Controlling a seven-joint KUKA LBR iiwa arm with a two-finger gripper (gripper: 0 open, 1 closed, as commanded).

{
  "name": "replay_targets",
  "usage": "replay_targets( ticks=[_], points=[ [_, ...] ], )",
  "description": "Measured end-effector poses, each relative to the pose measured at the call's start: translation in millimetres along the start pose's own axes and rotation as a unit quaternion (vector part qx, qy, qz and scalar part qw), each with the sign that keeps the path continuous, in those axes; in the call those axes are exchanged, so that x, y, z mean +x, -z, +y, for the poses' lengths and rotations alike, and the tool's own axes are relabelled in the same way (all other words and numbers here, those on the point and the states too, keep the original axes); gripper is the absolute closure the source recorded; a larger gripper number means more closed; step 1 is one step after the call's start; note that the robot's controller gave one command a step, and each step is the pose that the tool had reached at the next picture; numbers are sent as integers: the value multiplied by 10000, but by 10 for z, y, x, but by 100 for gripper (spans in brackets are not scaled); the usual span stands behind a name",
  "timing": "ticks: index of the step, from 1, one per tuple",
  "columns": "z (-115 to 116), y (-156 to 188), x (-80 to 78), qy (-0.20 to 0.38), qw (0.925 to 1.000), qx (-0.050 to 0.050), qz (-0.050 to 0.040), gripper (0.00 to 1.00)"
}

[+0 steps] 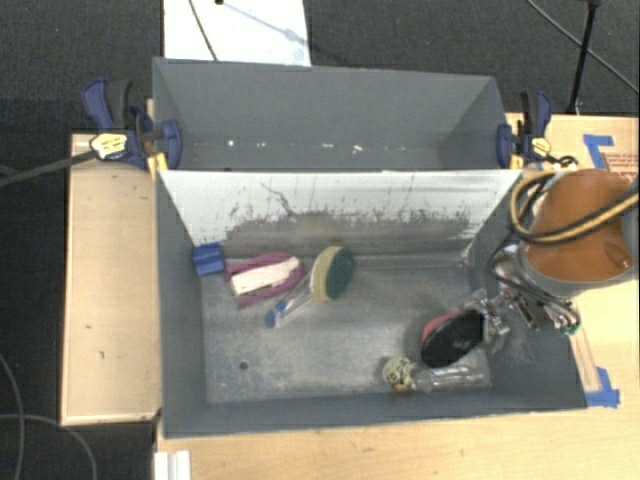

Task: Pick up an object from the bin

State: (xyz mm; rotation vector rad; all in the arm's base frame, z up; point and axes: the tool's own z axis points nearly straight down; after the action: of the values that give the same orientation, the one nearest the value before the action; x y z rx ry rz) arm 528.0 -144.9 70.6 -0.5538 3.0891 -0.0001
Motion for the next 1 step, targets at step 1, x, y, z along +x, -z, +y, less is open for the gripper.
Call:
replay_targets(
  ticks=[1],
  points=[
    [144, 1629, -222, 84, 10000, 28, -38, 100]
  ],
)
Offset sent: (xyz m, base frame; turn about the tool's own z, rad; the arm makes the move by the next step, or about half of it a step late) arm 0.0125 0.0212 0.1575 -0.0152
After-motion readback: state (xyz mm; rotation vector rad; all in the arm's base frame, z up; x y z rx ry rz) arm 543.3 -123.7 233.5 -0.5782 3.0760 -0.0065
